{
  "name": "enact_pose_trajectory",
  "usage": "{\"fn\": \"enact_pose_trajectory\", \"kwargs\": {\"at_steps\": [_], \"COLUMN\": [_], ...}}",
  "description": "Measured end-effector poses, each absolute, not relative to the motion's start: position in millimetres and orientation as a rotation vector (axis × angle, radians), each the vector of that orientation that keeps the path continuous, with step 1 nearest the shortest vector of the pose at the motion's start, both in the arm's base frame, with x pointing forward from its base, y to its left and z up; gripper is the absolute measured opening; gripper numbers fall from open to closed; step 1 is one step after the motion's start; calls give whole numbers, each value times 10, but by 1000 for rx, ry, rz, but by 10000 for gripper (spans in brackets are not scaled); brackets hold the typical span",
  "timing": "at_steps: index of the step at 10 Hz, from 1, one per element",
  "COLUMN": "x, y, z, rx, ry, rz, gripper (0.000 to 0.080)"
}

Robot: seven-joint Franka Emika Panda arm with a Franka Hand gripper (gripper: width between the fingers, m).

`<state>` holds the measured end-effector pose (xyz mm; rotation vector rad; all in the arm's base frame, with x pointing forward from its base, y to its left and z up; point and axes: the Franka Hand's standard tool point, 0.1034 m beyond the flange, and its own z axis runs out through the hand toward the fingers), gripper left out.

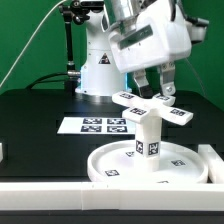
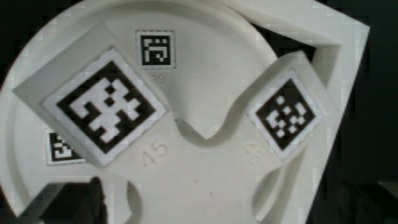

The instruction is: Assemble round table

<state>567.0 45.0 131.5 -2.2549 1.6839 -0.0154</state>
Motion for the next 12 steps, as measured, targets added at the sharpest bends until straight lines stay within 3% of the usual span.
{"fn": "enact_pose_trajectory", "kwargs": {"at_steps": [4,8,12], "x": [5635,5696,5689], "y": [490,621,629], "z": [1308,1588,1575], "rx": [-2482,-2705,-2819], "ry": [1417,974,606], "rz": [-6,-15,-64], "gripper": [649,649,649]}}
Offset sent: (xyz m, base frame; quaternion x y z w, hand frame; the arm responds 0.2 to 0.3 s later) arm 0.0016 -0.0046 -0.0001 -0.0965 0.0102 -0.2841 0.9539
